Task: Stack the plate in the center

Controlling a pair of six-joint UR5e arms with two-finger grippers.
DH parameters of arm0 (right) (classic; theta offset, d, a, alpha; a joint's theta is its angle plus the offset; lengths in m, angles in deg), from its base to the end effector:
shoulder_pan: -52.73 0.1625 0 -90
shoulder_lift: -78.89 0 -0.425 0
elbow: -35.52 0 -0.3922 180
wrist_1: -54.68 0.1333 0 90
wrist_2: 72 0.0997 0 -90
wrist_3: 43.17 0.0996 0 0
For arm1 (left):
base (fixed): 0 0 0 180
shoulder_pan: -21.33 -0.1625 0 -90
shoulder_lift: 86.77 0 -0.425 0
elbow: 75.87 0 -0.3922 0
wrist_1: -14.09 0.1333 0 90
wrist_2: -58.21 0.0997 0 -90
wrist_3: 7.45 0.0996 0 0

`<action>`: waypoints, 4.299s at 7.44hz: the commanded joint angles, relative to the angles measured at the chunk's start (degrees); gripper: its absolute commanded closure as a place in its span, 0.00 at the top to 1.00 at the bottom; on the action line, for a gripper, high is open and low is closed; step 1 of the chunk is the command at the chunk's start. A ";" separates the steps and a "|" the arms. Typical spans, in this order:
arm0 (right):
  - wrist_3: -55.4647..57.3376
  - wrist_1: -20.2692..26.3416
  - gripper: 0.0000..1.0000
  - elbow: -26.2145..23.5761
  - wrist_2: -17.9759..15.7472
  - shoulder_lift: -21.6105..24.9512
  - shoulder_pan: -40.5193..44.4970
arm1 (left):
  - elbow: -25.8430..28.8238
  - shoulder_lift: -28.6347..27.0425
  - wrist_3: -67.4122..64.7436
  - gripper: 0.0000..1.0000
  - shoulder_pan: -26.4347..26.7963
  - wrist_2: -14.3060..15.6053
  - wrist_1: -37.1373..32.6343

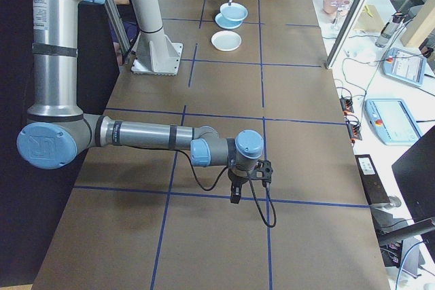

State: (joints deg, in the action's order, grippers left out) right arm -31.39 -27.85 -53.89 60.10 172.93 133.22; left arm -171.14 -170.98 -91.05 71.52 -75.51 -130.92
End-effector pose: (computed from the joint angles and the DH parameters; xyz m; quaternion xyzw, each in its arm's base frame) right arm -0.0111 -0.4688 0.6870 -0.0436 -0.3572 0.0096 0.9330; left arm 0.2487 -0.3991 0.5495 -0.0901 0.5310 -0.1495 0.8292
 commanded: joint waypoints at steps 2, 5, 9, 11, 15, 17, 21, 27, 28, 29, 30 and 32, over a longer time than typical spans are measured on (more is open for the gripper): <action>0.00 0.00 1.00 0.03 0.00 0.00 0.02 | -0.09 -0.61 -0.07 0.00 -1.94 -0.13 0.00; 0.00 0.00 1.00 -0.06 0.00 0.00 0.02 | -2.98 1.93 0.46 1.00 -1.94 -0.66 -0.09; 0.00 0.00 1.00 0.03 0.00 0.00 0.02 | -6.94 1.51 0.02 1.00 -1.94 -6.11 3.83; 0.00 0.00 1.00 0.03 0.00 0.00 0.02 | -11.41 -5.48 0.02 1.00 -4.04 -1.66 18.89; 0.00 0.00 1.00 0.03 0.00 0.00 0.02 | -10.65 -22.21 -0.33 1.00 -10.97 10.13 41.13; 0.00 0.00 1.00 0.03 0.00 0.00 0.02 | -7.49 -23.01 -1.03 1.00 -12.83 12.25 40.60; 0.00 0.00 1.00 0.03 0.00 0.00 0.02 | -3.61 -25.03 -4.55 1.00 -15.12 13.14 36.47; 0.00 0.00 1.00 0.03 0.00 0.00 0.02 | -3.26 -25.21 -4.73 0.78 -16.17 12.96 36.47; 0.00 0.00 1.00 0.03 0.00 0.00 0.02 | -2.82 -25.04 -4.64 0.76 -16.26 12.96 36.38; 0.00 0.00 1.00 0.03 0.00 0.00 0.02 | -2.47 -25.04 -4.55 0.75 -16.35 12.96 36.38; 0.00 0.00 1.00 0.03 0.00 0.00 0.02 | -2.12 -25.04 -4.55 0.75 -16.44 12.87 36.38; 0.00 0.00 1.00 -0.06 0.00 0.00 0.02 | -2.11 -24.95 -4.55 0.64 -16.96 12.79 36.38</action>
State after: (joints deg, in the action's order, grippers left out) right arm -31.40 -27.85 -53.88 60.10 172.93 133.24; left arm -173.29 -195.97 -95.61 54.79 -62.65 -94.54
